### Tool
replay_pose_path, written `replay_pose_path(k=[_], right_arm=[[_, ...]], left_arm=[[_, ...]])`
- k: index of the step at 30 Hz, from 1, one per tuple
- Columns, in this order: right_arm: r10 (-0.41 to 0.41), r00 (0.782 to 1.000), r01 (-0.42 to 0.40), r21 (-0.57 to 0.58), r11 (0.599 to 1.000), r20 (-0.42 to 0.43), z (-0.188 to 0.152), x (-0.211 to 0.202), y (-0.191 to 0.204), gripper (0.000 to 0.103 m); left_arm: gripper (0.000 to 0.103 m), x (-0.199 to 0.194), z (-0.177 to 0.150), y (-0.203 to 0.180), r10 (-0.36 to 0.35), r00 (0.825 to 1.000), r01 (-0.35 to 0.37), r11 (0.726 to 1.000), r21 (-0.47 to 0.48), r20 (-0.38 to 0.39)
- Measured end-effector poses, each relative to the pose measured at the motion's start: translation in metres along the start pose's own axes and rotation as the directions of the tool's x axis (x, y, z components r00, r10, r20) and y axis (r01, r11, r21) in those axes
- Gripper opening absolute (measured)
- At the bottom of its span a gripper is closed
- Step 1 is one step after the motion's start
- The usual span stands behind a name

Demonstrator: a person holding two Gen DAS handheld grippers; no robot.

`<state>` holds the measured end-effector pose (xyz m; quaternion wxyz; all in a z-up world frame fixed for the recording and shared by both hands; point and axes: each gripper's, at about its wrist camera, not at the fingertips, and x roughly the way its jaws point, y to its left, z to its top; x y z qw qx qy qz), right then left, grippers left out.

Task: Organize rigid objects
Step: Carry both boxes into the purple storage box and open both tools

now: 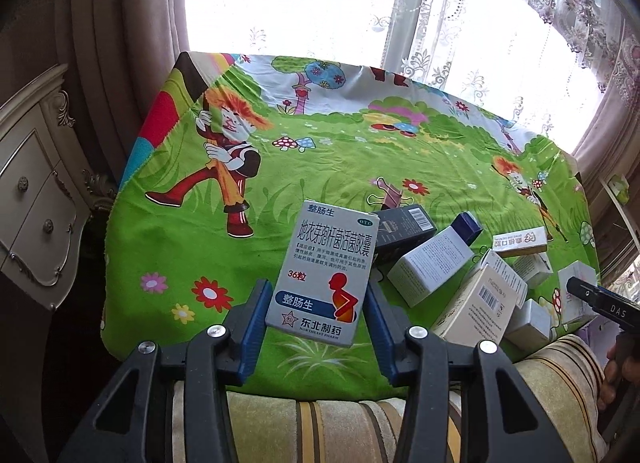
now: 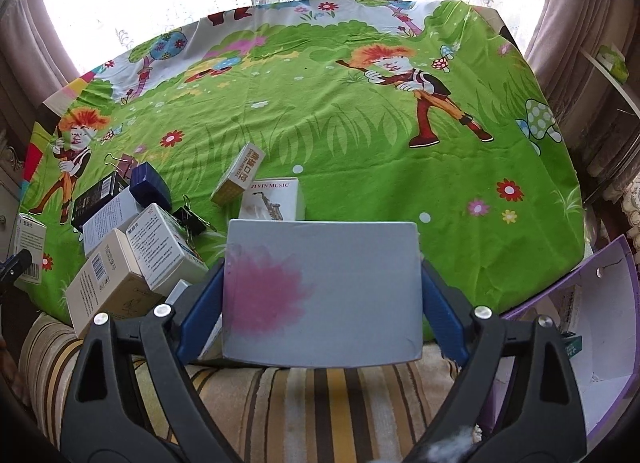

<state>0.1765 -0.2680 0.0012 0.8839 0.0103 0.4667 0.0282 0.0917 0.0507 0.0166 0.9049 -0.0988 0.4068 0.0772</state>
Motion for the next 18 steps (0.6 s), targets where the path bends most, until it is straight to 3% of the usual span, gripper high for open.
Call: replay_pose_path(k=[9,18], right_arm=[[0.011,0.993,-0.016,0.044,0.999,0.113,-0.006,-0.050,-0.023,0.092],[0.014,0.989,-0.026,0.082,0.996,0.144,-0.036,-0.091,-0.061,0.092]], left_arm=[[0.047,-0.042,-0.003,-0.045,-0.146,0.989,0.145,0.989,0.038,0.037],[0.047,-0.062,-0.023,-0.135,-0.345,0.938,0.347,0.925,0.155,-0.040]])
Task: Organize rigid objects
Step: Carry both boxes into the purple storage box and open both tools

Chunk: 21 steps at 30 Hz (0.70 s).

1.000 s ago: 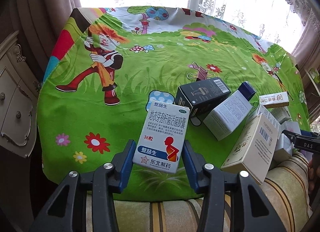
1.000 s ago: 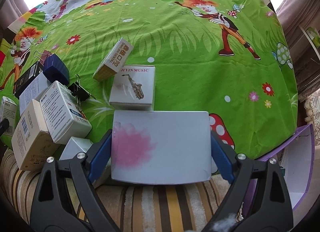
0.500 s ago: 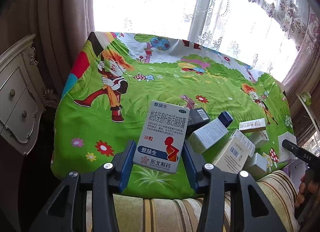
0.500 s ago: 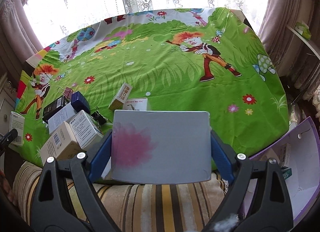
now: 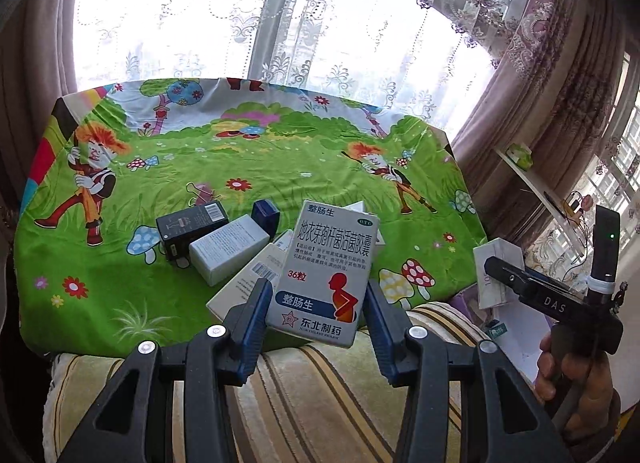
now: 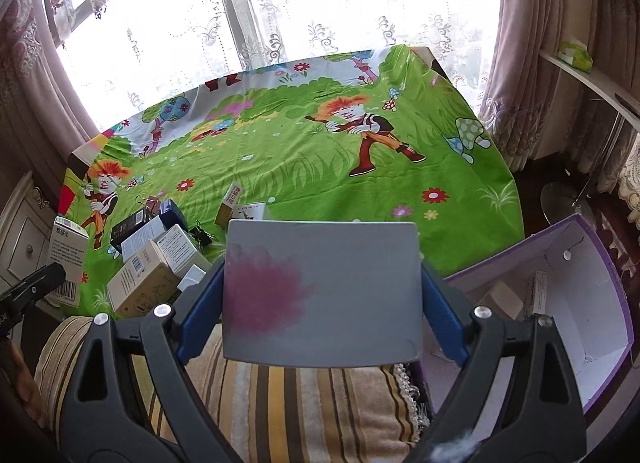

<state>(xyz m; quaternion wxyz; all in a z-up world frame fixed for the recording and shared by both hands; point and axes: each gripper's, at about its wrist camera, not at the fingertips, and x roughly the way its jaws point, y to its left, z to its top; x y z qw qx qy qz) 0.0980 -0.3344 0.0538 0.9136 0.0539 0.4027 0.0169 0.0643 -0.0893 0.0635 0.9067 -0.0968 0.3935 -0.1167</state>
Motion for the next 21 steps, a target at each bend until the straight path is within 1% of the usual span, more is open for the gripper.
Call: replay_pose_path(k=[3,7,10,12,15,17,21], right_arm=[[-0.021,1.000,0.021,0.014,1.000,0.003,-0.007,-0.011,-0.017,0.092],[-0.052,0.999,0.052,0.044,0.998,-0.001,-0.018,-0.023,-0.042,0.092],[-0.078,0.997,0.078,0.060,0.995,-0.007,-0.025,-0.029,-0.058,0.092],[-0.094,0.995,0.095,0.070,0.993,-0.013,-0.028,-0.033,-0.068,0.092],[-0.117,0.993,0.118,0.087,0.989,-0.017,-0.032,-0.038,-0.082,0.092],[-0.137,0.990,0.138,0.095,0.986,-0.016,-0.033,-0.042,-0.090,0.092],[-0.188,0.982,0.188,0.106,0.976,-0.009,-0.034,-0.050,-0.105,0.092]], left_arm=[[0.047,0.008,-0.005,-0.030,-0.064,0.997,0.065,0.997,0.040,-0.038],[0.047,0.021,-0.013,-0.064,-0.135,0.986,0.142,0.987,0.069,-0.098],[0.047,0.030,-0.020,-0.086,-0.180,0.973,0.193,0.978,0.084,-0.142],[0.047,0.036,-0.024,-0.100,-0.209,0.962,0.227,0.970,0.091,-0.174],[0.047,0.045,-0.030,-0.119,-0.252,0.942,0.274,0.959,0.077,-0.221],[0.047,0.050,-0.033,-0.130,-0.272,0.931,0.299,0.951,0.081,-0.242],[0.047,0.057,-0.038,-0.150,-0.296,0.916,0.331,0.939,0.094,-0.269]])
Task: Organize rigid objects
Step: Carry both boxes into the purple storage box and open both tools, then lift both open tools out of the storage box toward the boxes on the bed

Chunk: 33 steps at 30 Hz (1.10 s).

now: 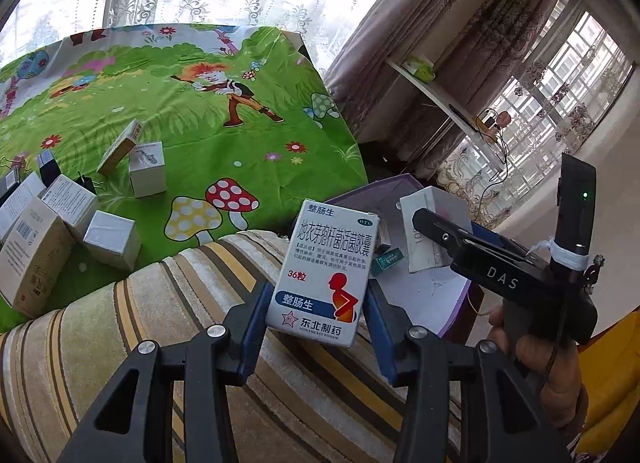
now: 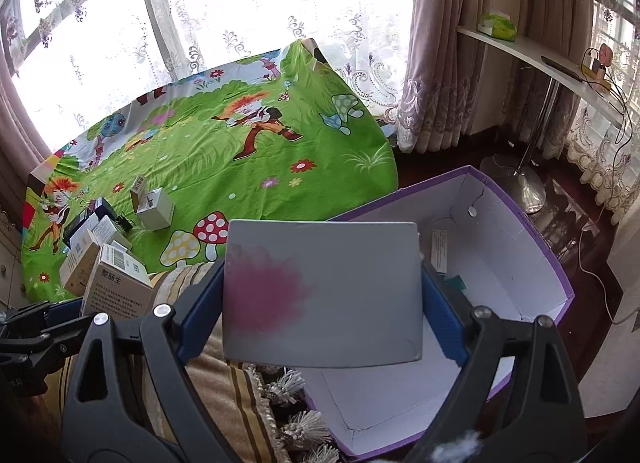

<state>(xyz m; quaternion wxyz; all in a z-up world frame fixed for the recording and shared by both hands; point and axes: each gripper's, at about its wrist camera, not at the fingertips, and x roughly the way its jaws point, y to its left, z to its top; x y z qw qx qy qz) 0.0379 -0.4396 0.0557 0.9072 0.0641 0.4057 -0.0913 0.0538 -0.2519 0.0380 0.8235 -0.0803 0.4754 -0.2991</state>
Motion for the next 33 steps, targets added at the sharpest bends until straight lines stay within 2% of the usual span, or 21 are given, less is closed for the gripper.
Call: replay_pose_path(k=[6,15,21,33], right_arm=[[-0.076,0.997,0.076,0.018,0.997,0.017,0.000,-0.006,-0.023,0.092],[-0.155,0.987,0.153,0.050,0.987,0.036,0.002,-0.015,-0.044,0.092],[-0.161,0.986,0.159,0.044,0.986,0.034,0.003,-0.015,-0.044,0.093],[-0.136,0.990,0.136,0.020,0.991,0.044,0.003,-0.019,-0.033,0.094]], left_arm=[[0.047,0.015,0.004,-0.018,-0.060,0.998,0.060,0.998,0.028,-0.022],[0.048,0.023,0.005,-0.043,-0.170,0.985,0.172,0.979,0.106,-0.028],[0.056,0.022,0.005,-0.039,-0.173,0.985,0.175,0.980,0.091,-0.023],[0.056,0.015,0.006,-0.031,-0.164,0.986,0.163,0.985,0.060,0.016]])
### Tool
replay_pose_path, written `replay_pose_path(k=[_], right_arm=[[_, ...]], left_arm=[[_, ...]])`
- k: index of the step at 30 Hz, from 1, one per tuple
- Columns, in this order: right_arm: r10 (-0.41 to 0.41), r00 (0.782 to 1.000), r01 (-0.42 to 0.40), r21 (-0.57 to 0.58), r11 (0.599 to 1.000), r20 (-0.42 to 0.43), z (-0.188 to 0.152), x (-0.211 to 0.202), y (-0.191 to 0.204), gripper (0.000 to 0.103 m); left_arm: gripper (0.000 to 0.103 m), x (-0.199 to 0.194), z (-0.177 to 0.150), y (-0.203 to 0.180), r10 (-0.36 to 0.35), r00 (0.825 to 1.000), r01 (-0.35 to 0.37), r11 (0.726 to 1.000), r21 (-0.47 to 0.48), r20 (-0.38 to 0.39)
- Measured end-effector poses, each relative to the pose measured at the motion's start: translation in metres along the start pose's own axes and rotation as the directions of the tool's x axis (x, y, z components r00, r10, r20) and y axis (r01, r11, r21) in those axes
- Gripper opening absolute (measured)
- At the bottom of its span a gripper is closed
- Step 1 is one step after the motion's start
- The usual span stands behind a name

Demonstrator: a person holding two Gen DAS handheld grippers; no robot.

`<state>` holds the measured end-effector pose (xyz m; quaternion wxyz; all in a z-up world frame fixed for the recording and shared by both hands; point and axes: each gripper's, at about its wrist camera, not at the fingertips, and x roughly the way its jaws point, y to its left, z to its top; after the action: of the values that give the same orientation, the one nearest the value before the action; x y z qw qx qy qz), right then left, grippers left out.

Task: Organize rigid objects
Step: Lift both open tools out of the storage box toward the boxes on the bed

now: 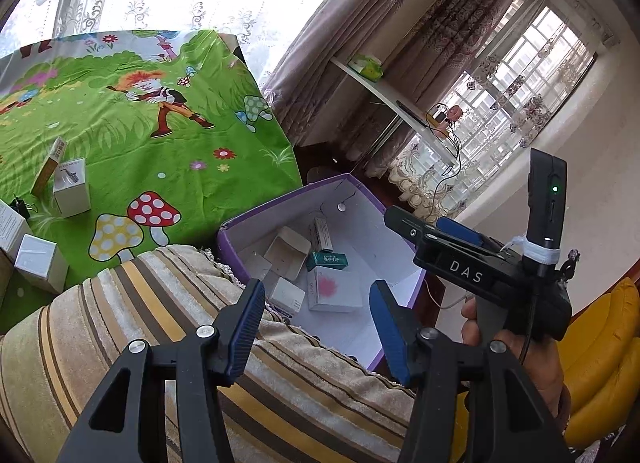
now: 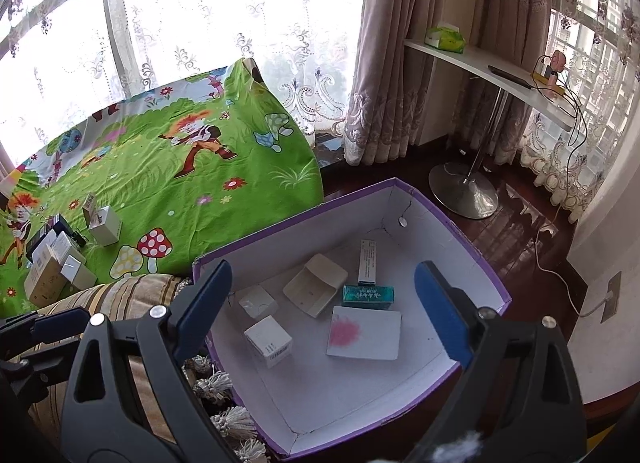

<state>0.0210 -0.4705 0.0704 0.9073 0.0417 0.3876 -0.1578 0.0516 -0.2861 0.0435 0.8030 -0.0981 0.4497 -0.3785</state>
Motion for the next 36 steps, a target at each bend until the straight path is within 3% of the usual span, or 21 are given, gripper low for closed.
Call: replay_pose_path(k=[9,13,22,28,36], right_arm=[[0.030,1.000,-0.031,-0.025,0.999,-0.006,0.001,-0.001,0.016,0.095],[0.056,0.998,-0.056,-0.051,0.997,-0.005,0.001,-0.003,0.029,0.095],[0.102,0.995,-0.102,-0.111,0.989,-0.003,0.002,-0.008,0.058,0.095],[0.145,0.989,-0.143,-0.132,0.981,-0.001,0.005,-0.009,0.077,0.096],[0.199,0.980,-0.201,-0.189,0.961,-0.031,0.014,0.001,0.117,0.096]], left_arm=[[0.056,-0.021,0.007,0.016,0.074,0.994,-0.072,0.997,-0.024,0.075],[0.064,-0.042,0.010,0.022,0.153,0.978,-0.154,0.988,-0.001,0.139],[0.073,-0.095,0.015,0.042,0.322,0.903,-0.330,0.944,-0.021,0.283],[0.074,-0.127,0.014,0.063,0.376,0.859,-0.394,0.919,-0.019,0.348],[0.081,-0.150,0.007,0.105,0.406,0.869,-0.401,0.913,-0.081,0.282]])
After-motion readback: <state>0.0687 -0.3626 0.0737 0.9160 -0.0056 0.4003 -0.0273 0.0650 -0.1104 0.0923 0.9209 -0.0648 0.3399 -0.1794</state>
